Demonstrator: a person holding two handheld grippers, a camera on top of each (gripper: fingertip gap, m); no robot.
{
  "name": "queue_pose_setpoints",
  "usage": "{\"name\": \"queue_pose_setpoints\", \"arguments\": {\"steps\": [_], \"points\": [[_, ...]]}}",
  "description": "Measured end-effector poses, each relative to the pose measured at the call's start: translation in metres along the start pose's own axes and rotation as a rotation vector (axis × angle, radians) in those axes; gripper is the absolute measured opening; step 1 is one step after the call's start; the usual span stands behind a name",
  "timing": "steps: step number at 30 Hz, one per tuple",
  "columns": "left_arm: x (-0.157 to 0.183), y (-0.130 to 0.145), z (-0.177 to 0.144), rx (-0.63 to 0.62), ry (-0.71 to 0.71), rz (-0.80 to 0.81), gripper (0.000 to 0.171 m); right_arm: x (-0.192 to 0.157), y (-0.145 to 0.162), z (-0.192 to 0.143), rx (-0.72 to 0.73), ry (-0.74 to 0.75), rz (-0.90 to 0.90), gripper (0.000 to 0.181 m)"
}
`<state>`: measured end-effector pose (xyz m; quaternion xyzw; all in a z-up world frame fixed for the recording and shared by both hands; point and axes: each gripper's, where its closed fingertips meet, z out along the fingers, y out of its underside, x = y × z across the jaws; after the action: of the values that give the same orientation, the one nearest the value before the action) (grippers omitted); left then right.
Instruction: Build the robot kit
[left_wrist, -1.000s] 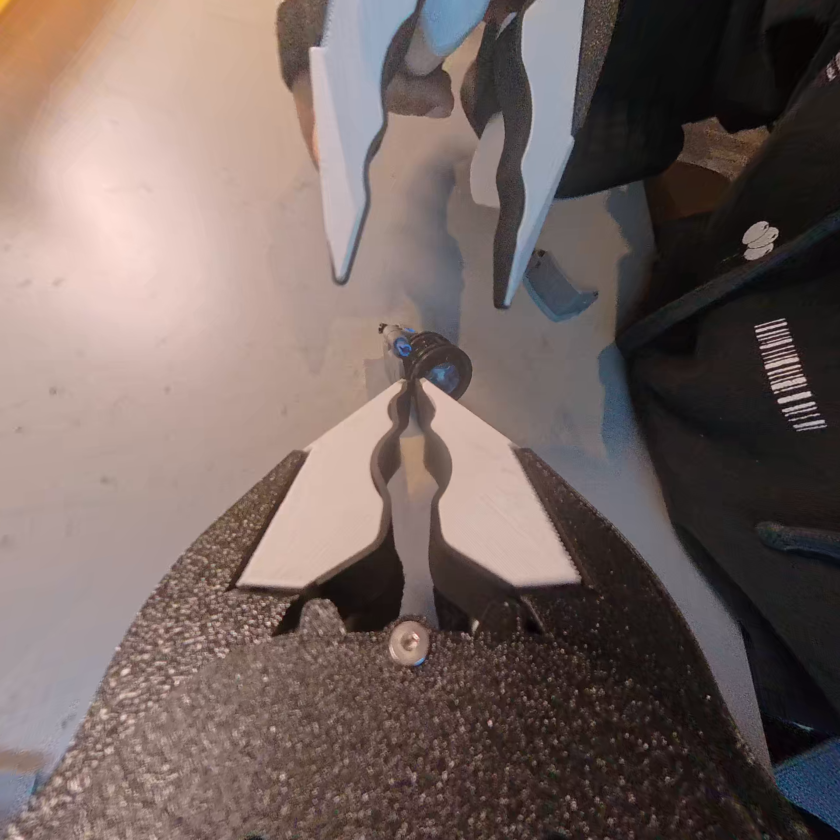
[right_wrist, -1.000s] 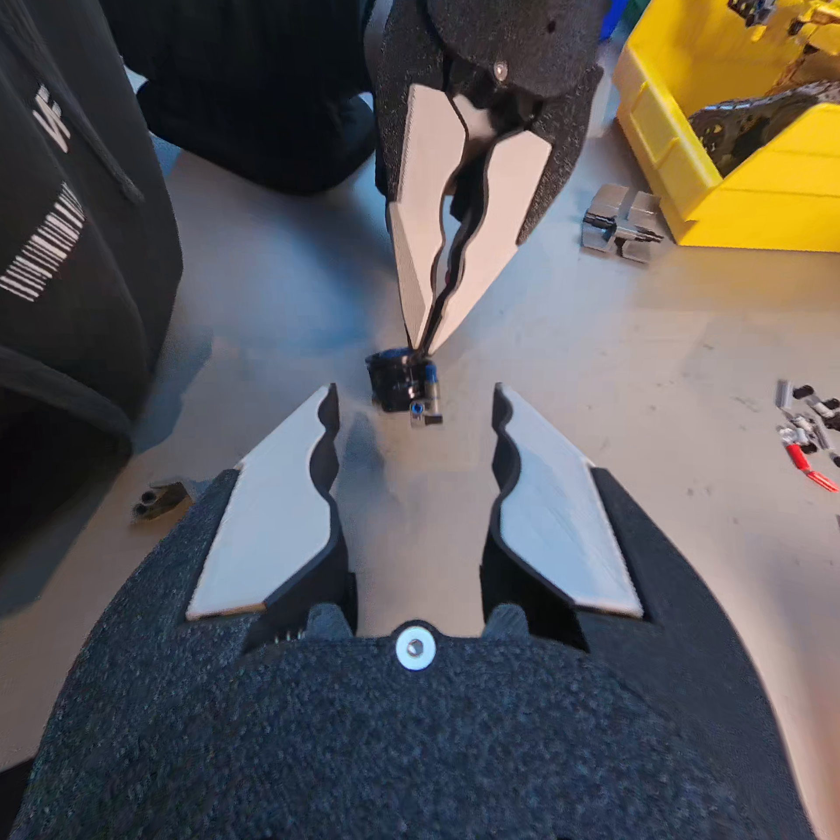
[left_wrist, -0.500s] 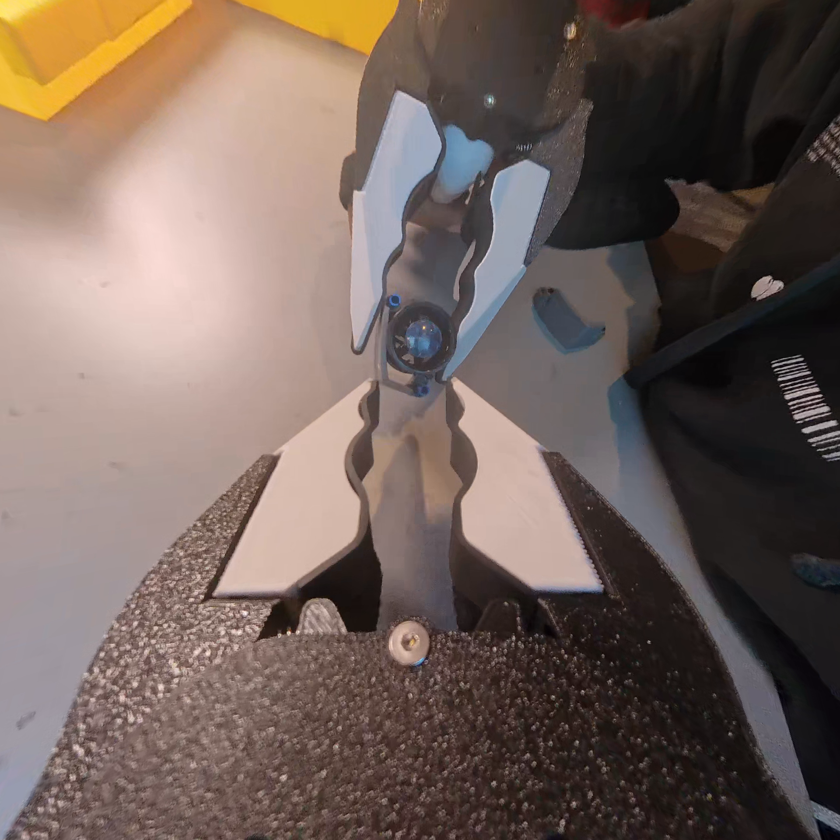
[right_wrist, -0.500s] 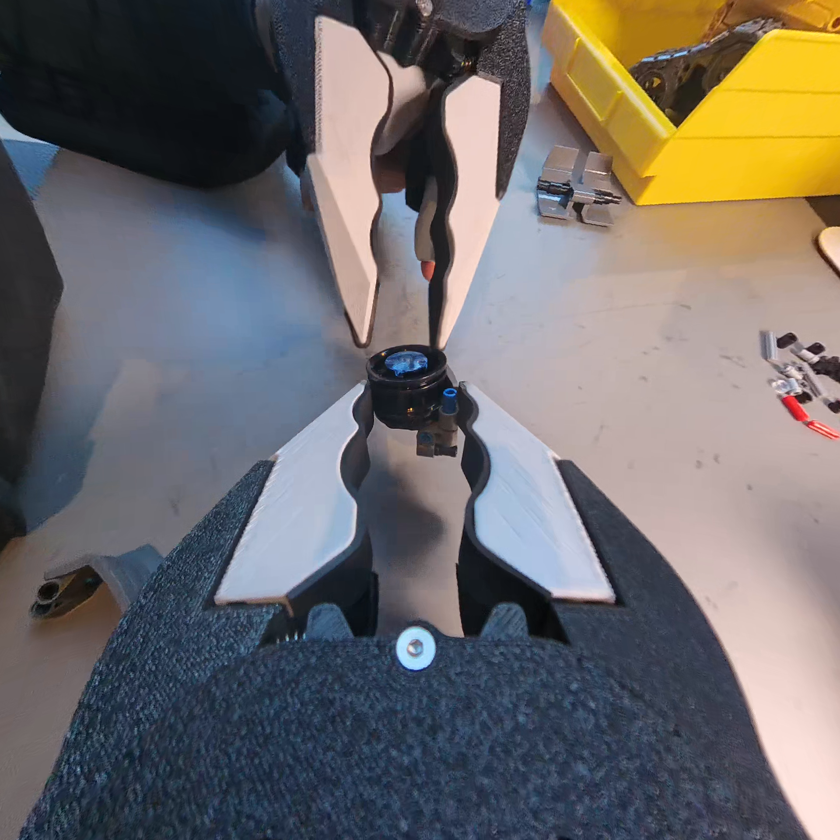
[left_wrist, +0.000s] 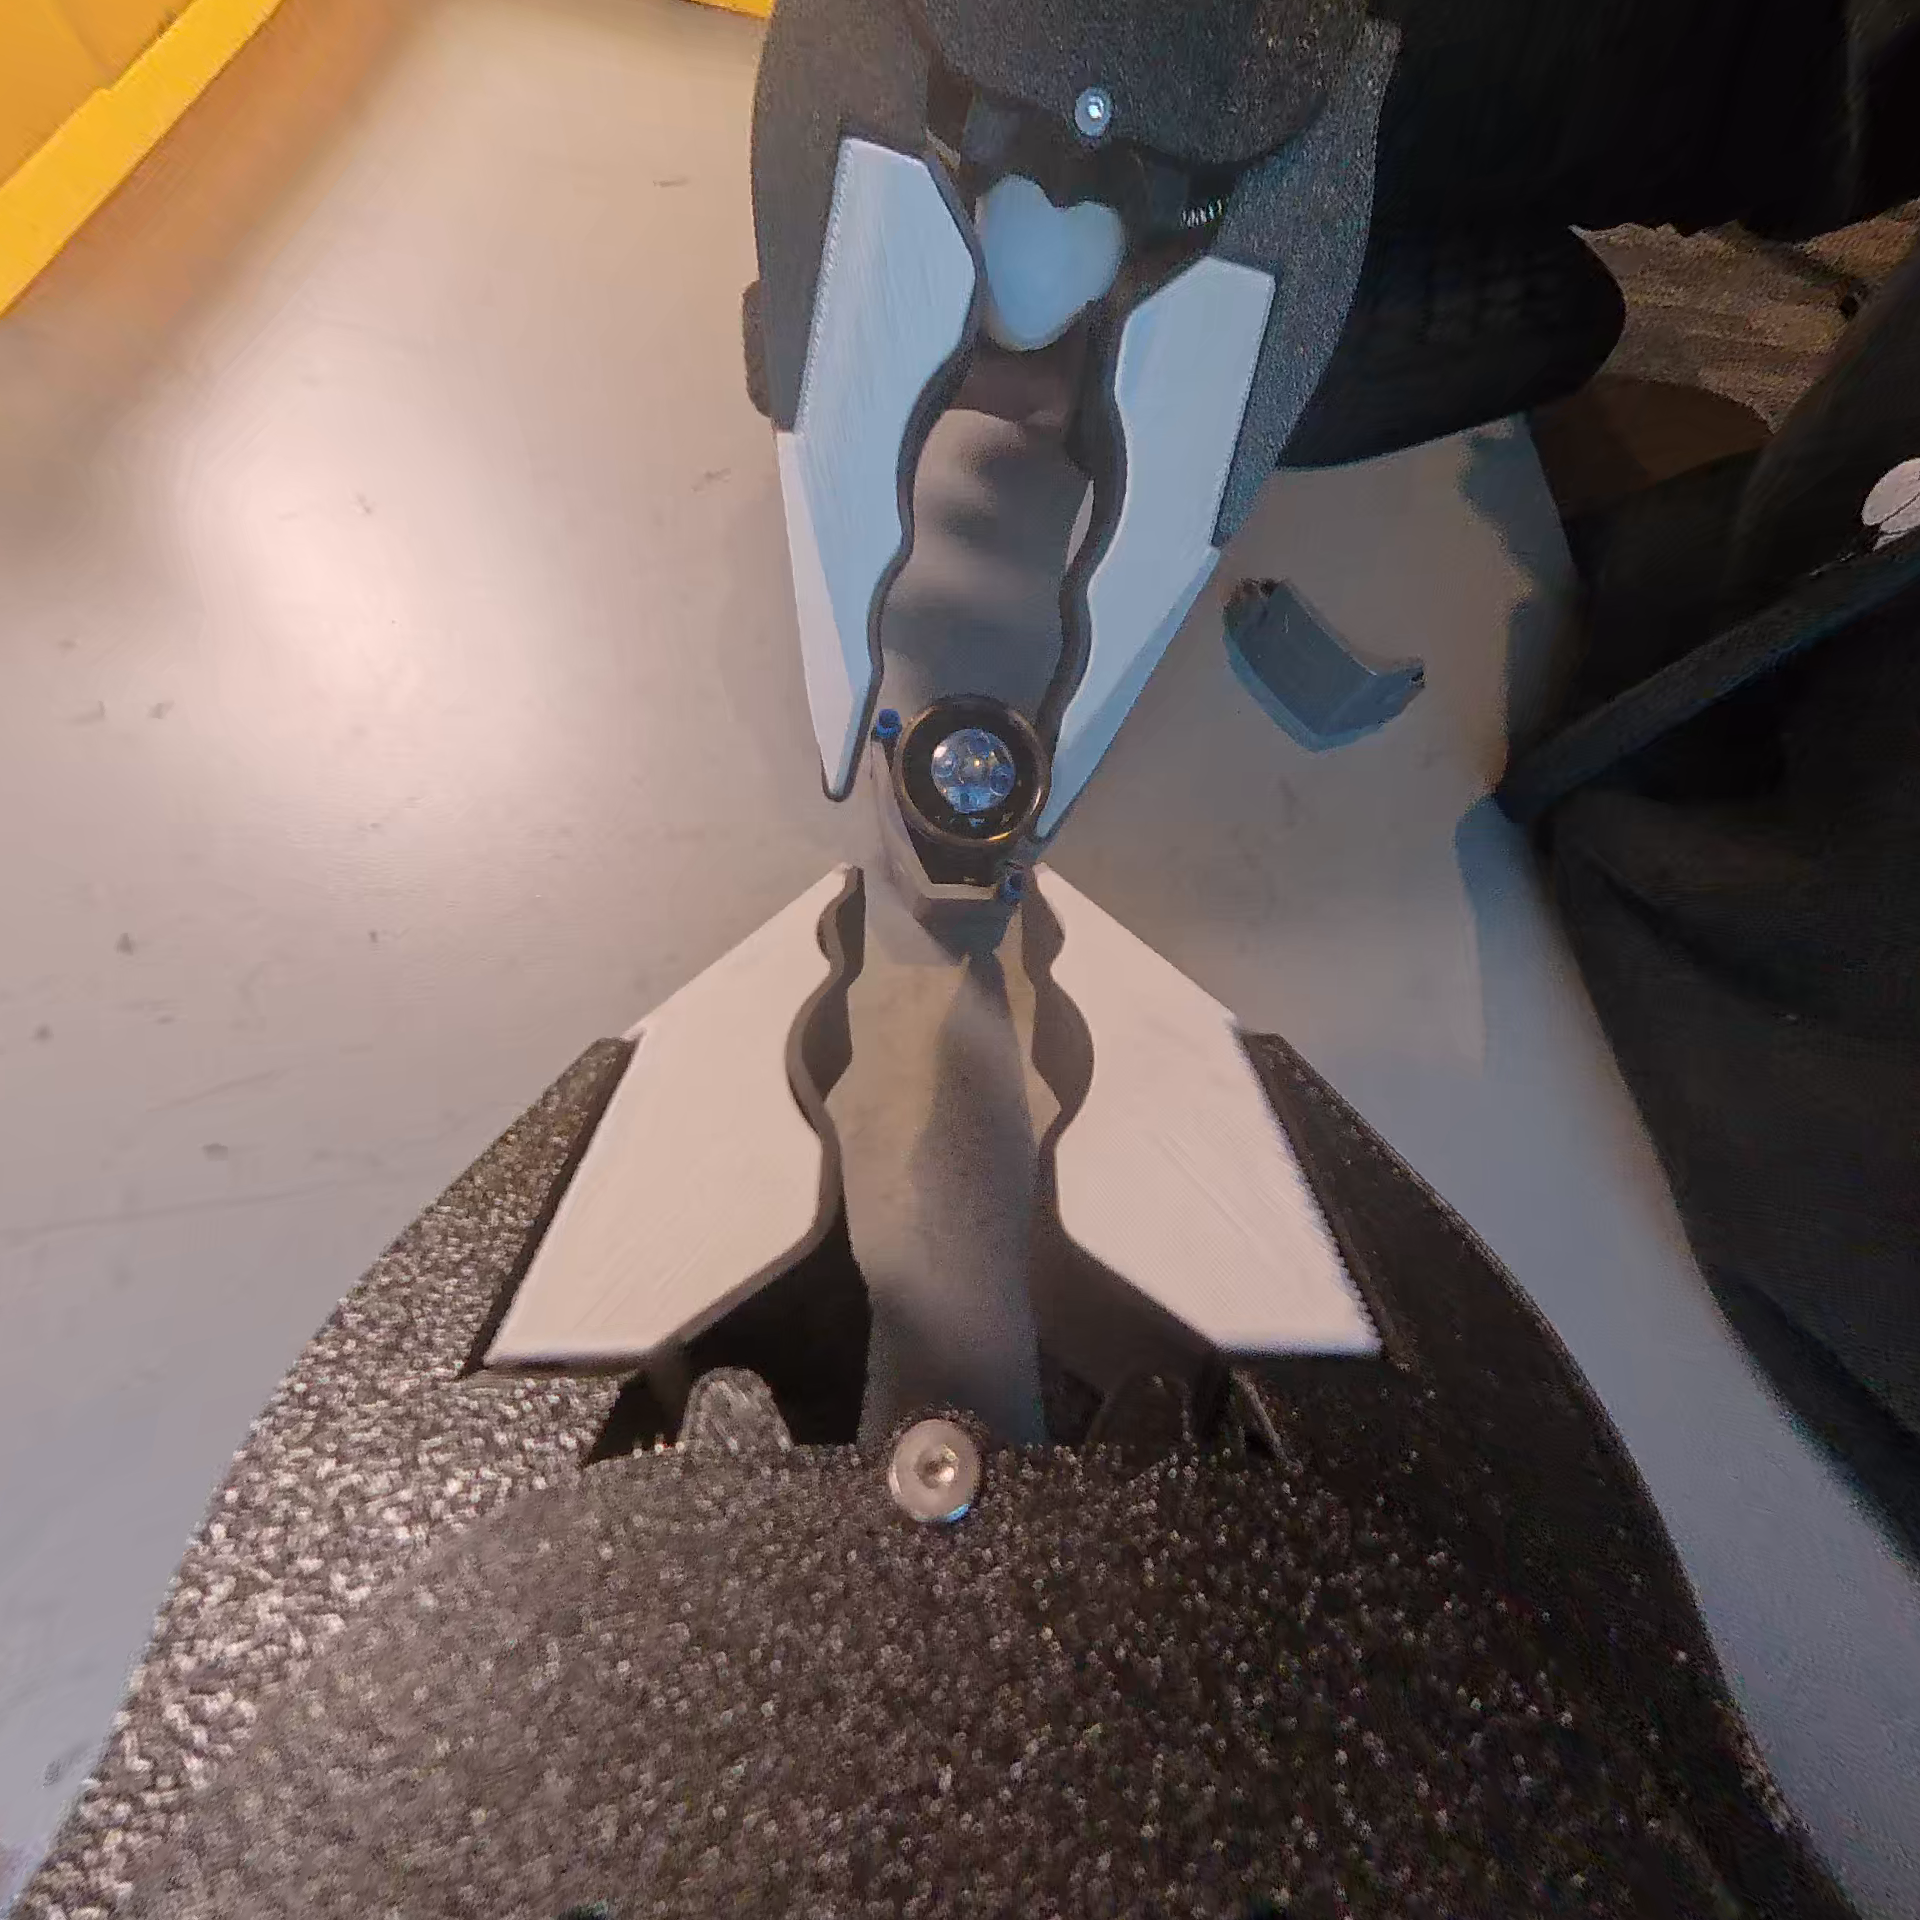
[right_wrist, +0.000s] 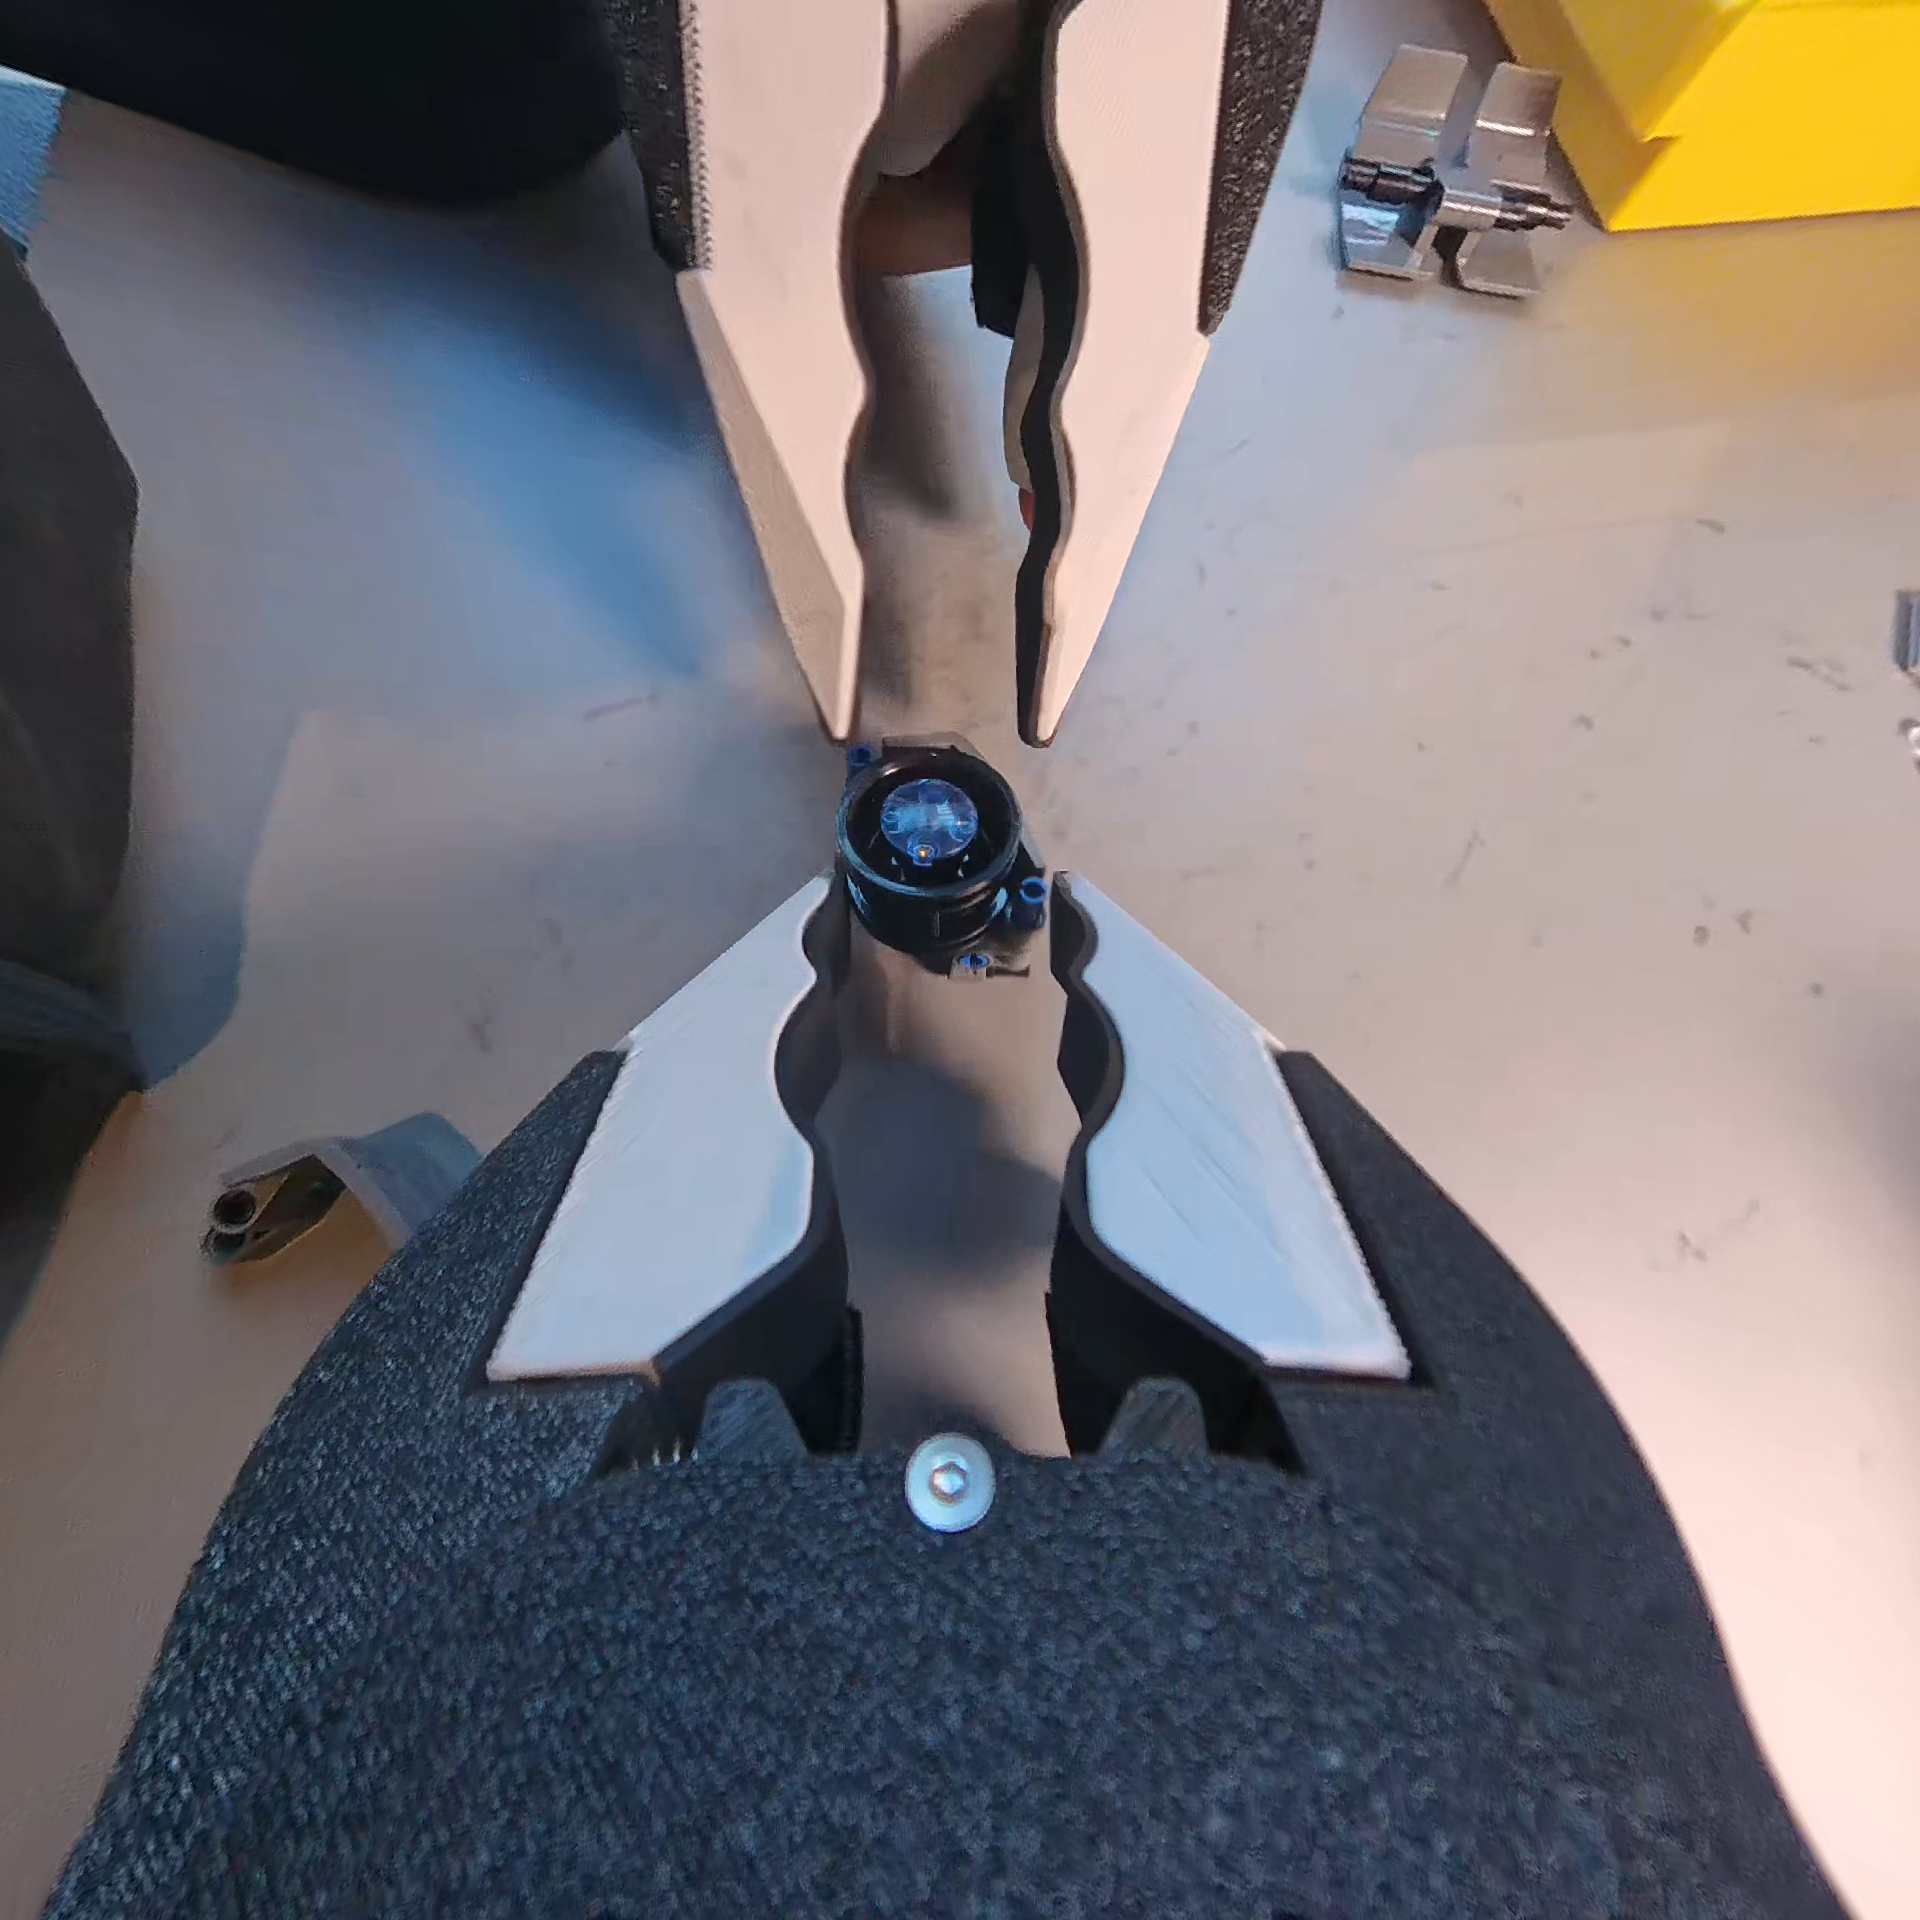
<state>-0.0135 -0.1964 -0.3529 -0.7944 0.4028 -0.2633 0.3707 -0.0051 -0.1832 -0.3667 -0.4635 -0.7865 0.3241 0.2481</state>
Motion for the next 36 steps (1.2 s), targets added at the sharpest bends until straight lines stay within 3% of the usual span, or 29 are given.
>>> {"name": "queue_pose_setpoints", "arguments": {"steps": [3,6,11,15,17,20,24,26,31,33,36], "points": [[0.001,0.004,0.006,-0.031,-0.002,0.029,0.036,0.005,0.001,-0.011,0.009,0.009,0.006,0.047],[0.004,0.006,0.012,-0.052,0.014,0.049,0.026,0.007,-0.008,-0.043,0.082,-0.016,0.023,0.047],[0.002,0.007,0.010,-0.079,0.027,0.117,0.025,-0.046,0.008,-0.082,0.034,-0.239,-0.005,0.041],[-0.001,0.008,0.007,-0.083,0.054,0.141,0.025,-0.076,0.036,-0.068,-0.094,-0.266,-0.057,0.039],[0.000,0.008,0.005,-0.078,0.058,0.146,0.025,-0.079,0.042,-0.058,-0.121,-0.241,-0.083,0.026],[0.003,0.009,-0.002,-0.067,0.060,0.145,0.031,-0.077,0.033,-0.055,-0.078,-0.204,-0.127,0.003],[0.005,0.001,-0.024,0.026,0.041,0.088,0.034,-0.067,0.008,-0.064,0.011,-0.123,-0.219,0.002],[0.017,-0.016,-0.034,0.146,0.123,-0.020,0.032,-0.060,-0.013,-0.070,0.082,-0.068,-0.308,0.002],[0.064,-0.071,-0.052,0.465,0.679,-0.488,0.033,-0.050,-0.061,-0.074,0.132,0.040,-0.651,0.001],[0.066,-0.072,-0.050,0.478,0.746,-0.558,0.031,-0.053,-0.075,-0.074,0.126,0.048,-0.789,0.002],[0.072,-0.069,-0.049,0.453,0.760,-0.543,0.030,-0.049,-0.091,-0.074,0.102,0.085,-0.909,0.002]]}}
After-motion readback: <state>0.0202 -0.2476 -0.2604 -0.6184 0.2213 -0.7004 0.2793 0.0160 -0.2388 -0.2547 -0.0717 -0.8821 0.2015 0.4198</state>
